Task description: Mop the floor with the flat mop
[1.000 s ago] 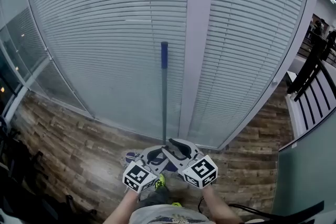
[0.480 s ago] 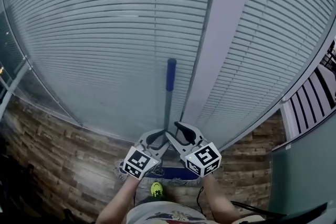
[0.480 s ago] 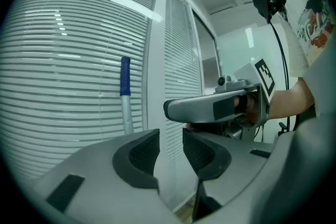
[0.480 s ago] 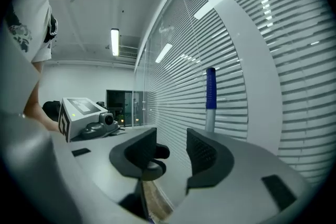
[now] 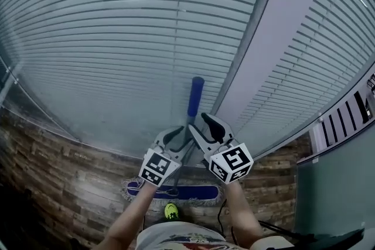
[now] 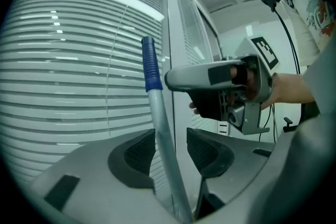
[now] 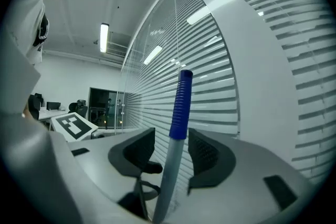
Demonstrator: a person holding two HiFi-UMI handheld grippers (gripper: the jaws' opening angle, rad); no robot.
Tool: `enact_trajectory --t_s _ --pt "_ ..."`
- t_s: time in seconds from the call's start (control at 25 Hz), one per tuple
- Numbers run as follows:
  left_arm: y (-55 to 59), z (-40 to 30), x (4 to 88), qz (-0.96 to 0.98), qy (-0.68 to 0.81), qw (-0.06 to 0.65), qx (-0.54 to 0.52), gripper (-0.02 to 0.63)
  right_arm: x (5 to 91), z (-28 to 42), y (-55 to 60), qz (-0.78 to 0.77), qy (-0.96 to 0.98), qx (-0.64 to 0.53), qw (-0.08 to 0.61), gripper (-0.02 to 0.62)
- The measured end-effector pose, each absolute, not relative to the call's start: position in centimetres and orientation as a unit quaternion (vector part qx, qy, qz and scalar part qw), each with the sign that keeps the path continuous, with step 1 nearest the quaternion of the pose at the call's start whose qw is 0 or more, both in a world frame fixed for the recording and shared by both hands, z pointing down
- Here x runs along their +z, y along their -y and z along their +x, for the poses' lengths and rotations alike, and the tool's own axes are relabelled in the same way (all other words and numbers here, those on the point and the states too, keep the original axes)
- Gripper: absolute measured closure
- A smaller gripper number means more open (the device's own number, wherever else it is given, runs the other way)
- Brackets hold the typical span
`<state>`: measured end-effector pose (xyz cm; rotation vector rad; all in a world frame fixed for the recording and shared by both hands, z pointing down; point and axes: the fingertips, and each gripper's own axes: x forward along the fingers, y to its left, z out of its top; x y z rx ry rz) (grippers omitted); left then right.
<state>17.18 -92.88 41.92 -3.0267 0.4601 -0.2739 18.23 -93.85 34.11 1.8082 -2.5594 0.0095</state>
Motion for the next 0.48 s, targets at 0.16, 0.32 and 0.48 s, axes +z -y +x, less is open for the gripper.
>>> enact_trajectory --t_s 0.16,0.32,0.48 --pt "93.8 18.4 43.4 -0.984 -0.142 0.026 -0.102 0.443 32.9 18.5 95.1 0.581 0.814 -0.009 0.002 0.417" --pt "95.3 19.2 44.2 -0.983 -0.143 0.017 -0.114 0.466 31.2 18.3 97.8 0.569 0.822 -0.012 -0.003 0.418" --pt "95.1 18.2 43.5 -0.981 -0.159 0.009 -0.109 0.474 29.7 17.2 98.2 0.554 0.832 -0.021 0.001 0.419"
